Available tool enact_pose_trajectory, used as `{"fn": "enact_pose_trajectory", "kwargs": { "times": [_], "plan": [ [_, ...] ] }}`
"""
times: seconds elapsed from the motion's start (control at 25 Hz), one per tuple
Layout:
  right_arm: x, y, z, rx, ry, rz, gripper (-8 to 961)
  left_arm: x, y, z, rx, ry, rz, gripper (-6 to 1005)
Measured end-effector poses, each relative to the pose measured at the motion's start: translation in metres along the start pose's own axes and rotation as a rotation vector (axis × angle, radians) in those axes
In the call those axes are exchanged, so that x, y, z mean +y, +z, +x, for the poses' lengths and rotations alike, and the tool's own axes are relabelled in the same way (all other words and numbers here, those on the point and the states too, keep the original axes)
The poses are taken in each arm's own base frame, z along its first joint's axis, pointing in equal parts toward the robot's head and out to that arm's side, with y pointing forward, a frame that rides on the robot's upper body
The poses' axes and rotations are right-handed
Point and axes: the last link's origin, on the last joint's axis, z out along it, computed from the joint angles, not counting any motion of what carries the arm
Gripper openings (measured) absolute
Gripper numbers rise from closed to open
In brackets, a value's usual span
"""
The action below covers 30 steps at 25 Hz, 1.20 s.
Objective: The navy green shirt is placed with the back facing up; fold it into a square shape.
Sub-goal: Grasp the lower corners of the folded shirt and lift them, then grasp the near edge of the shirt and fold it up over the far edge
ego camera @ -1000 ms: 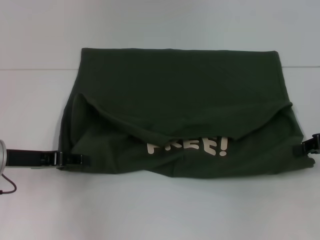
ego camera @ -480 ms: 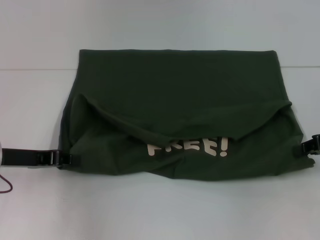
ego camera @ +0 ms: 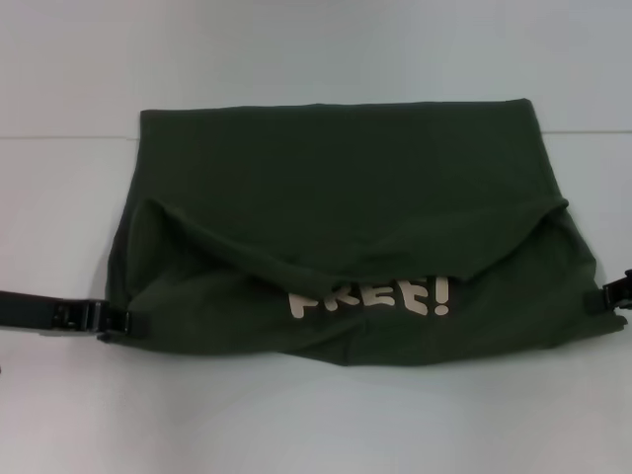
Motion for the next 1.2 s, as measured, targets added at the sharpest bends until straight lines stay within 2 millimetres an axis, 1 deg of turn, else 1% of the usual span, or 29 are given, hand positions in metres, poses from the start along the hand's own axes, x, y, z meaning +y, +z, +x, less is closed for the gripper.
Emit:
{"fn": "enact_pose_trajectory", "kwargs": {
  "times": [0.16, 0.2, 0.4, 0.56, 0.72, 0.84, 1.0, 1.04, 1.08, 1.12, 1.16, 1.2],
  "plan": [
    [0.006, -0.001, 0.008, 0.041, -0.004, -0.052, 35, 0.005, -0.004, -0.007, -0.058, 0.017, -0.029, 38],
    [0.009, -0.001, 0.01, 0.058, -0.004, -0.069, 35, 0.01, -0.008, -0.012, -0.102, 0.027, -0.053, 38],
    [0.017, -0.008, 0.028, 0.146, -0.004, -0.146, 35, 0.017, -0.019, -0.024, -0.17, 0.043, -0.102, 39],
    [0.019, -0.014, 0.042, 0.175, 0.004, -0.168, 35, 0.015, -0.026, -0.03, -0.215, 0.043, -0.092, 40],
    [0.015, -0.022, 0.048, 0.159, 0.02, -0.168, 35, 0.015, -0.031, -0.03, -0.237, 0.054, -0.088, 41],
    [0.015, -0.028, 0.044, 0.112, 0.026, -0.19, 35, 0.017, -0.043, -0.025, -0.183, 0.066, -0.129, 41],
    [0.022, -0.039, 0.023, 0.003, -0.001, -0.254, 35, 0.021, -0.053, -0.005, -0.119, 0.081, -0.147, 42],
    [0.024, -0.04, 0.018, -0.018, -0.008, -0.264, 35, 0.021, -0.053, -0.005, -0.119, 0.081, -0.147, 42],
    [0.026, -0.041, 0.011, -0.04, -0.015, -0.268, 35, 0.022, -0.052, 0.014, -0.087, 0.072, -0.118, 42],
    [0.027, -0.04, 0.005, -0.062, -0.018, -0.267, 35, 0.022, -0.052, 0.014, -0.087, 0.072, -0.118, 43],
    [0.029, -0.039, -0.001, -0.082, -0.022, -0.267, 35, 0.022, -0.051, 0.026, -0.064, 0.059, -0.093, 43],
    [0.028, -0.038, -0.005, -0.103, -0.019, -0.26, 35, 0.022, -0.05, 0.032, -0.052, 0.051, -0.082, 43]
  ]
}}
